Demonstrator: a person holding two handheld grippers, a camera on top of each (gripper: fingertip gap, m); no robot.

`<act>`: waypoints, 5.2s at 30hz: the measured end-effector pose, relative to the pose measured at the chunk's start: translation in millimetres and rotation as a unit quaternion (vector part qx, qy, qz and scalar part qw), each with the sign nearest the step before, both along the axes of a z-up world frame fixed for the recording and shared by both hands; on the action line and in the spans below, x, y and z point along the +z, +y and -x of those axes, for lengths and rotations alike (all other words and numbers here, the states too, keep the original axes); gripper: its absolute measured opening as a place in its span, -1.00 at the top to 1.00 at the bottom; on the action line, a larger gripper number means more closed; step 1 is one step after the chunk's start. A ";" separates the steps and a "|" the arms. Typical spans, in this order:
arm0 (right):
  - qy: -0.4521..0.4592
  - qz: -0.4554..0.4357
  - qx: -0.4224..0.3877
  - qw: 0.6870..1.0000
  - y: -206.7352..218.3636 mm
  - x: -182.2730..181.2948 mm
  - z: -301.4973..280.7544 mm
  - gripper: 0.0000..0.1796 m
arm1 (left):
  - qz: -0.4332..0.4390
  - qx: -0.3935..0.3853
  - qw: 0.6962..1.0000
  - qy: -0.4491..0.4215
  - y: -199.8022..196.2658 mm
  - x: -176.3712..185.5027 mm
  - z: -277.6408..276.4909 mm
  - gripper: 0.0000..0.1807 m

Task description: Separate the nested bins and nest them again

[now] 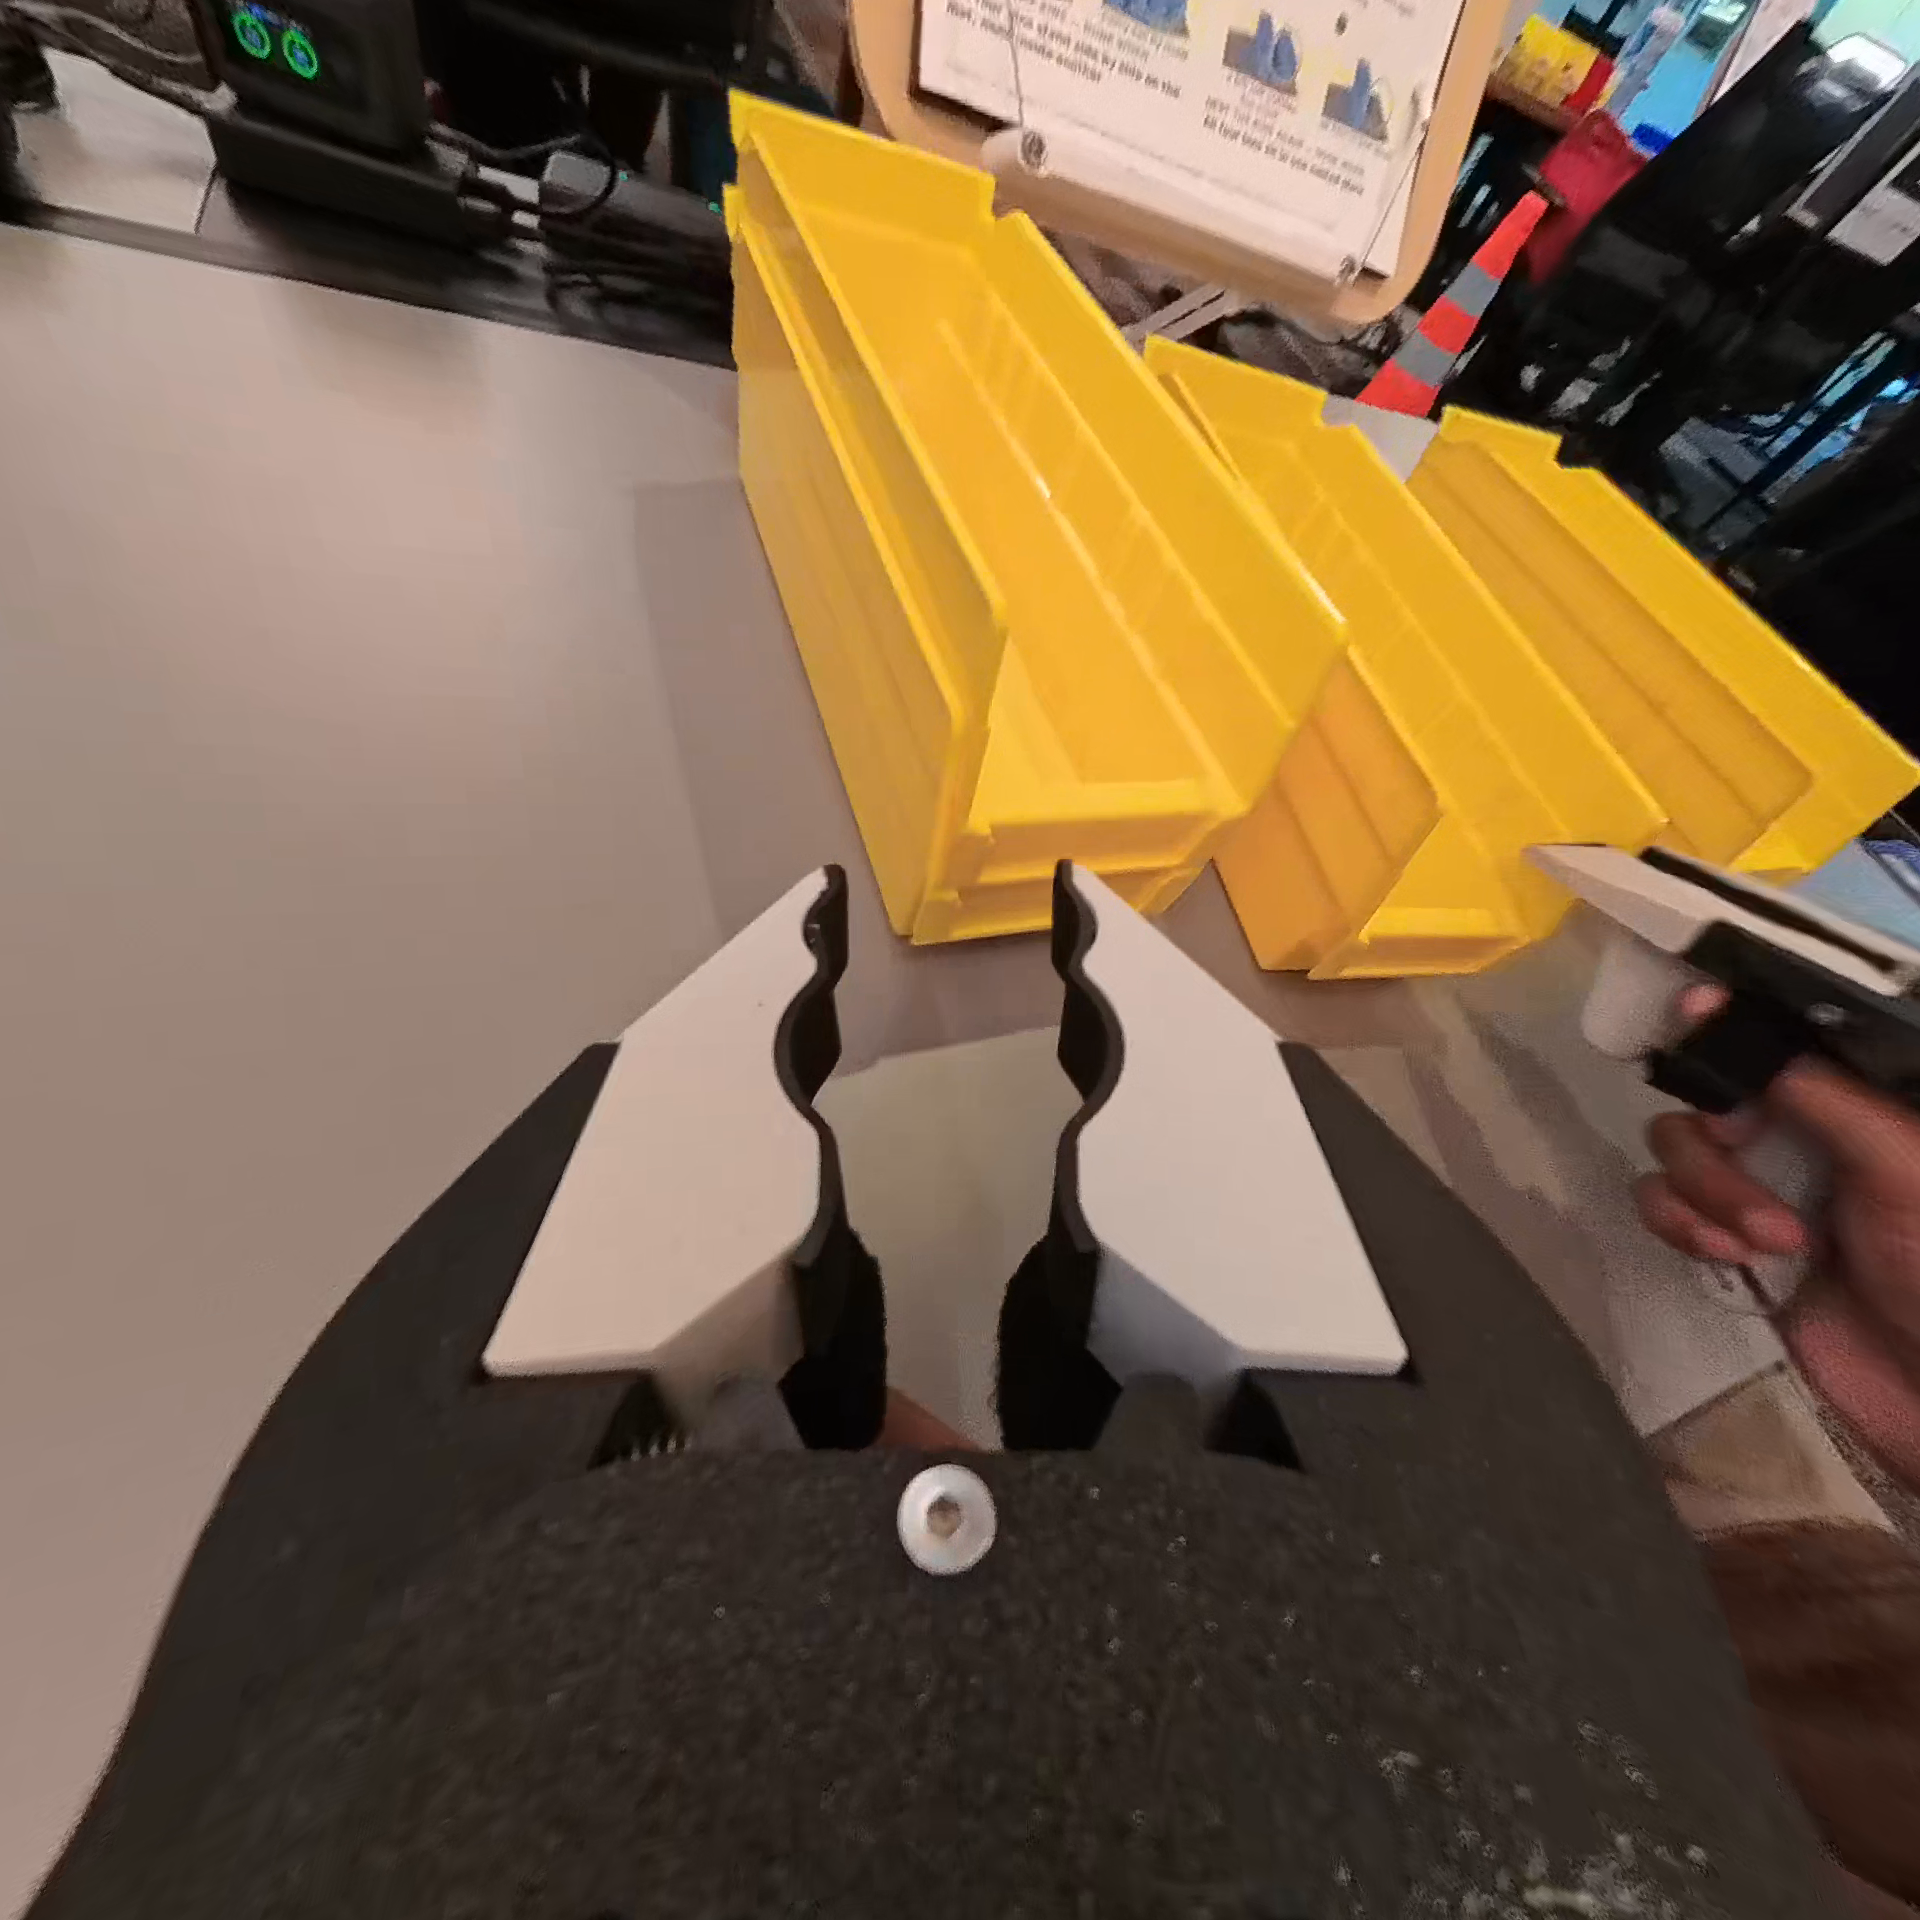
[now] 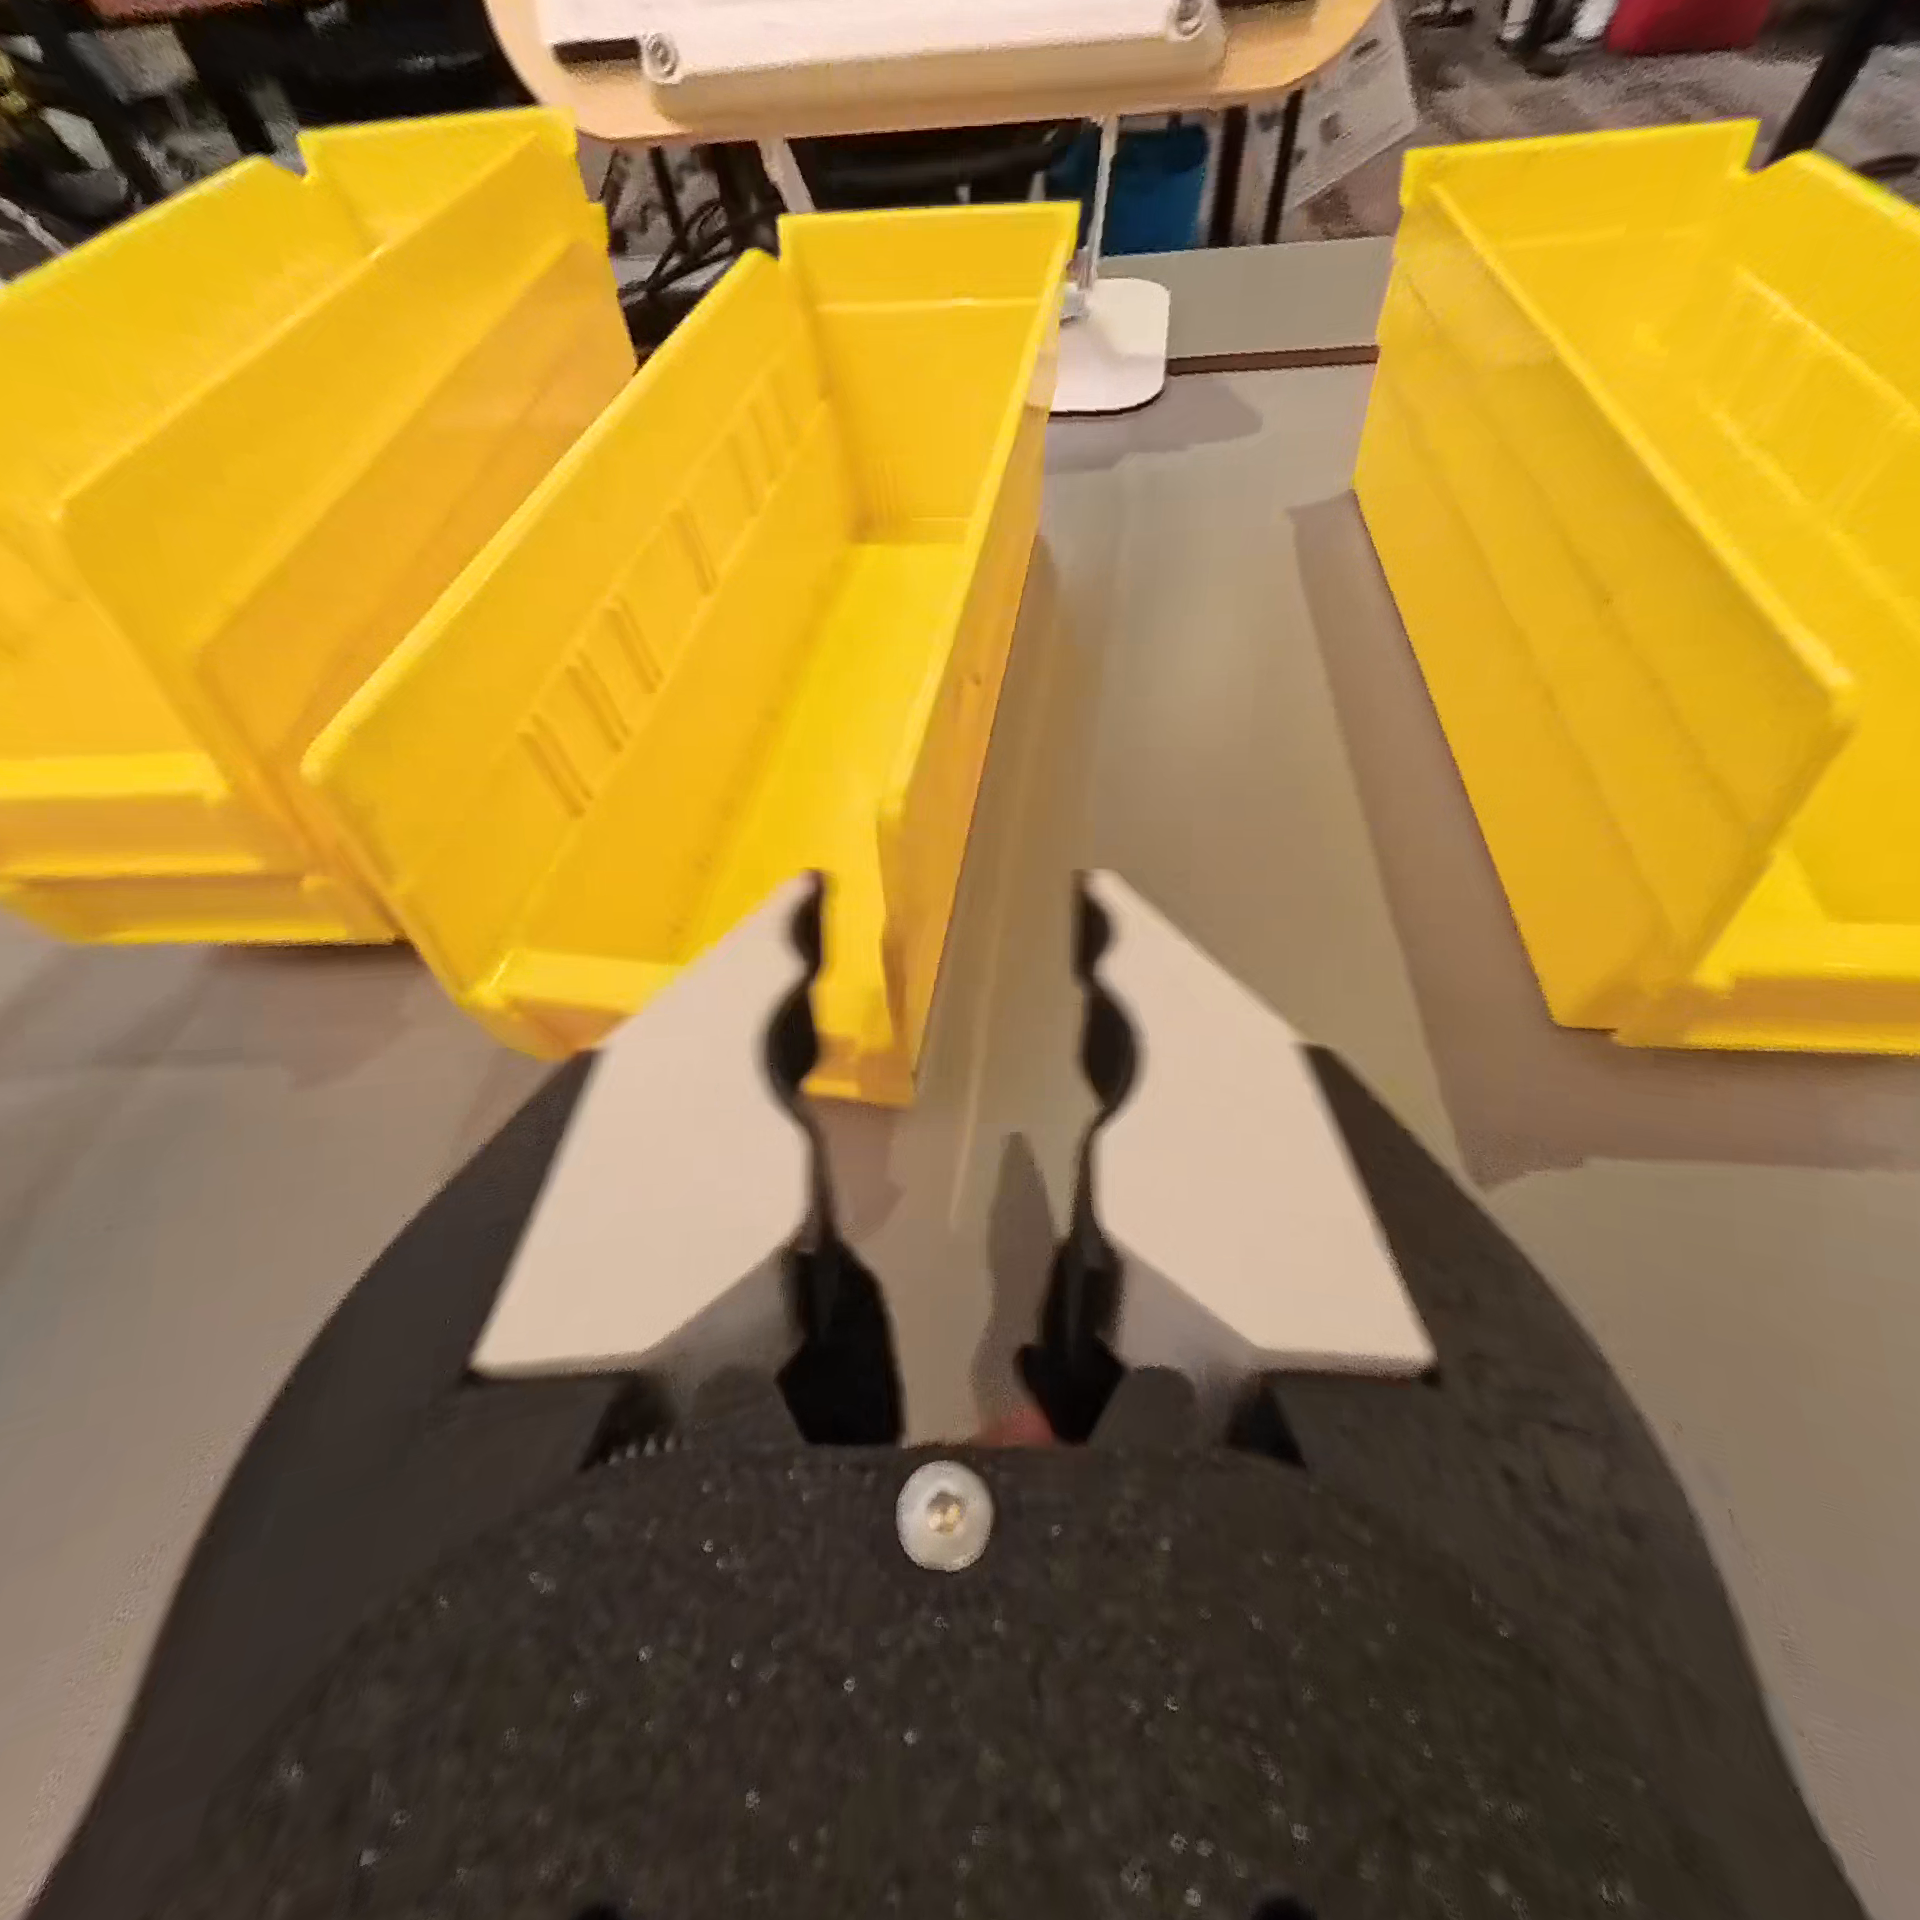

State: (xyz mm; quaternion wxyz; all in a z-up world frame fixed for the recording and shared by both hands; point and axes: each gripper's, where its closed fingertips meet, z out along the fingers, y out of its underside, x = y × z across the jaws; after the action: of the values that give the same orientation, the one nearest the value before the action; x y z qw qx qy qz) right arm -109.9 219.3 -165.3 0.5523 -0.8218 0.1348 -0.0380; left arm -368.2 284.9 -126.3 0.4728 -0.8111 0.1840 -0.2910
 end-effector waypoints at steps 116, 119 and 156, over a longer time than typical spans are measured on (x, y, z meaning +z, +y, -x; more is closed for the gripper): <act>0.071 0.433 0.037 0.898 69.9 19.5 -217.1 -0.58 | 0.045 -0.067 0.996 0.026 -28.6 -16.5 -6.5 0.66; 0.079 0.462 0.025 0.883 78.3 -1.8 -220.7 -0.41 | 0.040 -0.063 0.997 0.017 -27.4 -13.3 -5.4 0.68; 0.066 0.442 0.067 0.892 240.0 158.9 120.0 -0.12 | -0.001 -0.034 0.999 0.019 -10.8 6.8 21.4 0.72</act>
State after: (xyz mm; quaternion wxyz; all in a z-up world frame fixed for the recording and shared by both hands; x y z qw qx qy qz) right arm -229.9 459.3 -6.4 0.1234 -0.9888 0.0843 -0.0022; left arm -389.6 274.1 -119.5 0.4599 -0.8090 0.2210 -0.2919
